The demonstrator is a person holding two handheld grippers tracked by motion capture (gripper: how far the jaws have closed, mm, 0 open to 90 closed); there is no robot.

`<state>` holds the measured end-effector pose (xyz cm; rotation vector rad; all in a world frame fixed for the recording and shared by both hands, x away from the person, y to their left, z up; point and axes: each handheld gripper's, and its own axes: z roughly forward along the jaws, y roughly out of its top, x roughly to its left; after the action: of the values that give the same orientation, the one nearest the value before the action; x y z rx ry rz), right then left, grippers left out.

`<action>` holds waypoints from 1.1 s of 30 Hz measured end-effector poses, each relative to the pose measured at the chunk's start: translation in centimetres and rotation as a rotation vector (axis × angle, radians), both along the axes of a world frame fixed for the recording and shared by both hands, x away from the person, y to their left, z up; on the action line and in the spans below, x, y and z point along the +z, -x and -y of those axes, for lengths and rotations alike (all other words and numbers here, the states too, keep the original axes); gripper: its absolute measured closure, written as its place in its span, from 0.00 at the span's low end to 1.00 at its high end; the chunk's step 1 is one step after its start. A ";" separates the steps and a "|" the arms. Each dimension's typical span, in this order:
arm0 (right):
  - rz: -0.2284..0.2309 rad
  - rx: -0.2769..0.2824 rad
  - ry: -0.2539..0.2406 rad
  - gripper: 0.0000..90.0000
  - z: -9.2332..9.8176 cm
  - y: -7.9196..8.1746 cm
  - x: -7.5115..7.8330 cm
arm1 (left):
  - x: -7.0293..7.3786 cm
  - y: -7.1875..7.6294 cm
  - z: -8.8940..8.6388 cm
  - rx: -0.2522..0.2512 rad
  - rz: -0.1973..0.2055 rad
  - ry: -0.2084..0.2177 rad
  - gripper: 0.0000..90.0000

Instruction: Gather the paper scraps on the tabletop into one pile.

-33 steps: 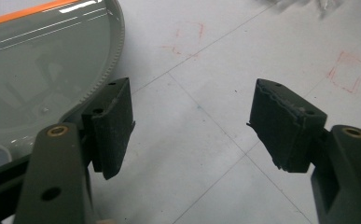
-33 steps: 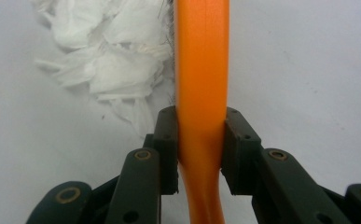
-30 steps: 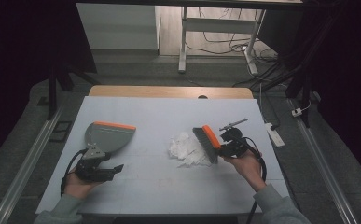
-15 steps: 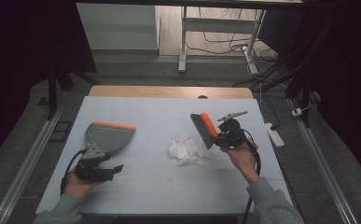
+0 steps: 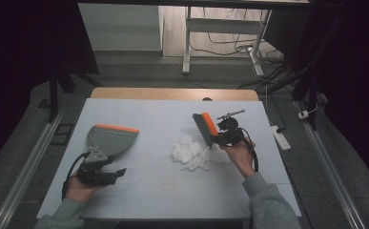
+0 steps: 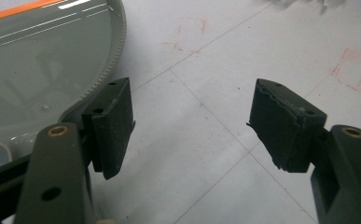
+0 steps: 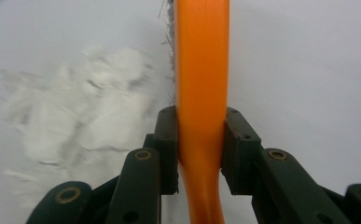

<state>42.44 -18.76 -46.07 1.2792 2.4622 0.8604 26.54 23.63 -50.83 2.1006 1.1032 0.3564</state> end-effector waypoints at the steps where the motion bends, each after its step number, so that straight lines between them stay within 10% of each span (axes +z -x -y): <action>1: -0.003 0.009 -0.006 0.78 -0.3 0.0 0.0 | 0.0 0.0 0.0 0.000 0.001 -0.001 0.34; 15: 0.123 0.021 -0.112 0.78 2.7 2.0 2.7 | 0.0 0.0 -0.1 0.008 -0.003 0.003 0.34; 33: 0.170 0.096 -0.095 0.78 5.9 5.4 1.4 | 0.2 -0.3 0.1 0.012 0.018 0.017 0.34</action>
<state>37.07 -24.65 -44.69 1.0750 2.3896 1.0757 26.84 23.51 -50.65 2.0730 1.1055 0.3701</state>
